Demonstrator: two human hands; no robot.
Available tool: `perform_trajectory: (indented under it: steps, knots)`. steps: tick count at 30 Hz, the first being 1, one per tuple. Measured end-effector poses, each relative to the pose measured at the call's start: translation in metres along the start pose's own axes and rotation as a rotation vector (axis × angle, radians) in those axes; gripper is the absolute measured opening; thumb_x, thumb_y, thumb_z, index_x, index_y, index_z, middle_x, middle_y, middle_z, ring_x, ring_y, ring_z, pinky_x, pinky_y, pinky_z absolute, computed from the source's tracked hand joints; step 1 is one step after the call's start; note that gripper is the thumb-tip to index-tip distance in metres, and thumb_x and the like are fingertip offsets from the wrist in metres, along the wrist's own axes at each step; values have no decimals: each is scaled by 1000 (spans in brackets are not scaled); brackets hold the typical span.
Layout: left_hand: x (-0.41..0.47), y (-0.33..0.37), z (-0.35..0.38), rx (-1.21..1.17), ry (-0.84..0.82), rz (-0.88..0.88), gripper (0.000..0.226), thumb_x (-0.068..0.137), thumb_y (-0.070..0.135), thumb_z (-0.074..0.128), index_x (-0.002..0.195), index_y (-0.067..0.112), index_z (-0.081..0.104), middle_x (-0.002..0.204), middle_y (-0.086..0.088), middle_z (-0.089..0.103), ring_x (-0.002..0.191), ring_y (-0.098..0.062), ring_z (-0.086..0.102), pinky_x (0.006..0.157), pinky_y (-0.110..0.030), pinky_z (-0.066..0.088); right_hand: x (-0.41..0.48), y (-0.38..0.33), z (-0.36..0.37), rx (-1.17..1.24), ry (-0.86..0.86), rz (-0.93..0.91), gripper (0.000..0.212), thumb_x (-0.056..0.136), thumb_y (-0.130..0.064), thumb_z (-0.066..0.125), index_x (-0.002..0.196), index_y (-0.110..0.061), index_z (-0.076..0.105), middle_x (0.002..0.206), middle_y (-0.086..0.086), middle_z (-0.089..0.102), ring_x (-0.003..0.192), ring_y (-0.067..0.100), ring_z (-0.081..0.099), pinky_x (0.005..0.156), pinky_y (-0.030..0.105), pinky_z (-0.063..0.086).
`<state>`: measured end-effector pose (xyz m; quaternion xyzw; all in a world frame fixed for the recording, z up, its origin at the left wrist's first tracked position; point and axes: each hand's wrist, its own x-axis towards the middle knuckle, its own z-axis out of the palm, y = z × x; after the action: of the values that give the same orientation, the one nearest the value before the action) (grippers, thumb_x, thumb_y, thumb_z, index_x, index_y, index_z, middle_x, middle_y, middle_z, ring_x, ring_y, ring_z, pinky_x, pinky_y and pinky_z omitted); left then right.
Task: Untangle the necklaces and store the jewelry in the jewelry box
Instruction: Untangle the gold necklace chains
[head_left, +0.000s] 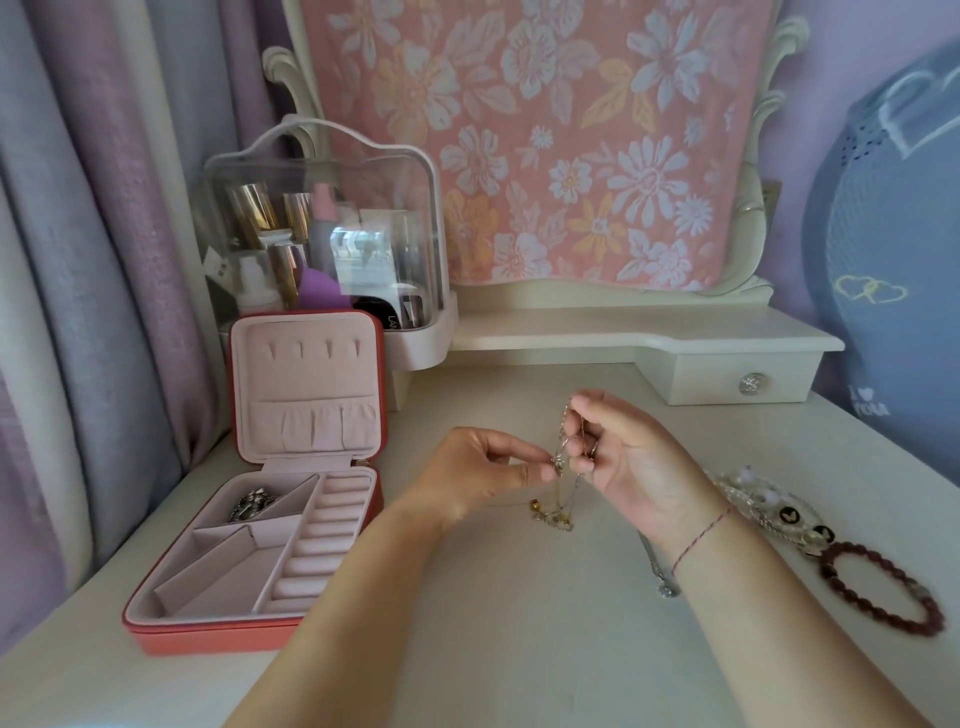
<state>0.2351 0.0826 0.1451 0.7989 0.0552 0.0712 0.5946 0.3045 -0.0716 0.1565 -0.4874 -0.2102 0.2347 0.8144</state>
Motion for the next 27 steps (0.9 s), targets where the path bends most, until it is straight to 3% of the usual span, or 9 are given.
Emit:
perform_trajectory:
  steps: [2, 4, 8, 12, 16, 22, 27]
  knots:
    - [1, -3, 0, -8, -20, -13, 10, 70, 26, 84, 79, 23, 79, 79, -11, 63, 71, -14, 57, 69, -18, 47, 0, 0, 0, -20, -9, -6, 8, 73, -18, 61, 78, -14, 56, 66, 2, 53, 52, 12, 47, 45, 18, 34]
    - [2, -2, 0, -9, -14, -14, 6, 77, 18, 80, 82, 17, 77, 79, -6, 70, 65, -5, 61, 62, -11, 47, -1, 1, 0, -37, -19, -7, 8, 73, -18, 61, 78, -14, 56, 66, 2, 54, 53, 12, 47, 45, 18, 35]
    - [3, 1, 1, -11, 42, 17, 7, 87, 15, 70, 90, 10, 72, 50, 18, 55, 40, 4, 43, 45, -6, 32, -1, 1, 1, -71, -24, -26, 8, 76, -17, 61, 81, -13, 55, 66, 3, 56, 54, 15, 47, 47, 19, 36]
    - [4, 0, -1, -90, 80, 51, 9, 92, 23, 63, 87, 17, 68, 52, 18, 44, 48, -1, 34, 49, -13, 28, -1, 5, -1, -275, -14, -80, 12, 95, -9, 51, 83, -12, 54, 67, 2, 60, 58, 15, 50, 61, 26, 39]
    - [4, 3, 0, -152, 92, 71, 13, 95, 20, 59, 84, 18, 65, 57, 13, 40, 55, -7, 29, 53, -18, 27, -1, 6, 0, -376, 14, -127, 17, 97, -10, 50, 82, -15, 56, 68, 0, 64, 72, 16, 54, 75, 33, 37]
    - [4, 1, 1, -129, 77, 94, 20, 99, 21, 53, 81, 18, 61, 62, 5, 40, 59, -9, 34, 57, -18, 33, 1, 6, 1, -228, 40, -132, 19, 98, -8, 46, 81, -14, 54, 70, 1, 65, 71, 17, 57, 75, 29, 44]
    - [5, -1, 2, -49, 129, 71, 24, 101, 26, 46, 84, 19, 61, 80, 6, 54, 77, -9, 48, 71, -19, 40, 1, 3, 2, -32, 99, -115, 18, 100, -9, 42, 84, -12, 50, 78, 5, 61, 59, 17, 58, 62, 29, 45]
